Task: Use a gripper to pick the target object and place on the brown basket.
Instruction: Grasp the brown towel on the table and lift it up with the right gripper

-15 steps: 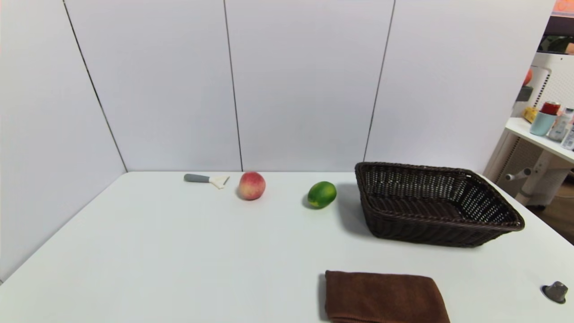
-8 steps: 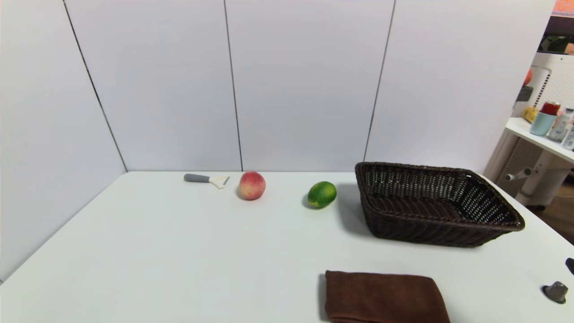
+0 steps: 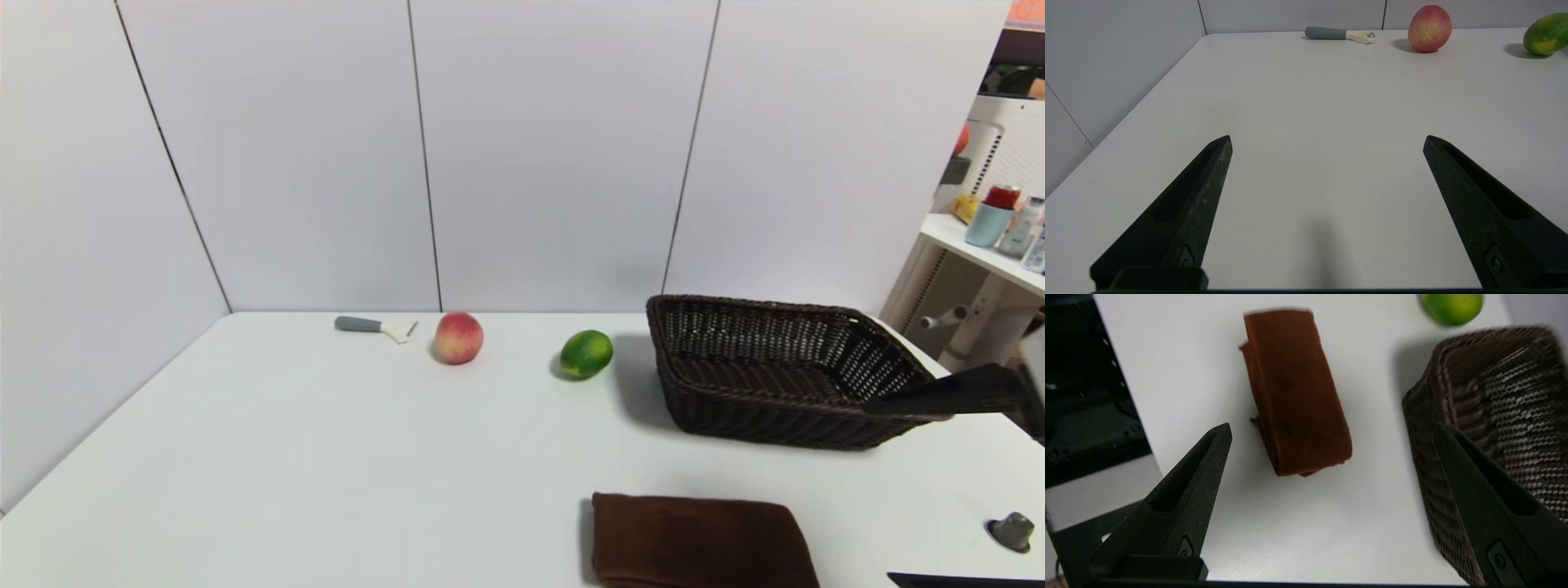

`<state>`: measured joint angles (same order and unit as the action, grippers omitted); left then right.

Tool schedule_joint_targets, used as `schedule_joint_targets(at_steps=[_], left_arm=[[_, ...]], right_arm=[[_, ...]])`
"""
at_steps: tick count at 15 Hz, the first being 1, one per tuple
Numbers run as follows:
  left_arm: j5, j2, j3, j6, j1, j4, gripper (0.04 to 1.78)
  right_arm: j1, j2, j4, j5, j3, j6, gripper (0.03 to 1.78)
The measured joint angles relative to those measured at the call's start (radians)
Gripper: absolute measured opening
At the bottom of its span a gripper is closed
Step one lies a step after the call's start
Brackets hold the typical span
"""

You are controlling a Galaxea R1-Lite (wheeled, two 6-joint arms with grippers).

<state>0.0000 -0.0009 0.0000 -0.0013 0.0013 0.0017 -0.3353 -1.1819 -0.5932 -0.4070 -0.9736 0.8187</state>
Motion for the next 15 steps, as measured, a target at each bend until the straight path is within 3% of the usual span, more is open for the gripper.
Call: schedule_joint_targets(at_steps=[1, 4, 12, 15], left_arm=[[0.0, 0.0, 0.0, 0.0, 0.0, 0.0, 1.69], [0.0, 0.0, 0.0, 0.001, 0.0, 0.0, 1.69], [0.0, 0.0, 0.0, 0.001, 0.0, 0.0, 1.69], [0.0, 0.0, 0.0, 0.001, 0.0, 0.0, 1.69]], right_arm=[[-0.023, -0.052, 0.0, 0.046, -0.003, 0.001, 1.7], [-0.063, -0.164, 0.012, 0.103, -0.003, 0.004, 1.7], [-0.127, -0.443, 0.145, 0.188, 0.037, 0.009, 1.7], [-0.151, -0.509, 0.212, 0.194, 0.068, 0.007, 1.7]])
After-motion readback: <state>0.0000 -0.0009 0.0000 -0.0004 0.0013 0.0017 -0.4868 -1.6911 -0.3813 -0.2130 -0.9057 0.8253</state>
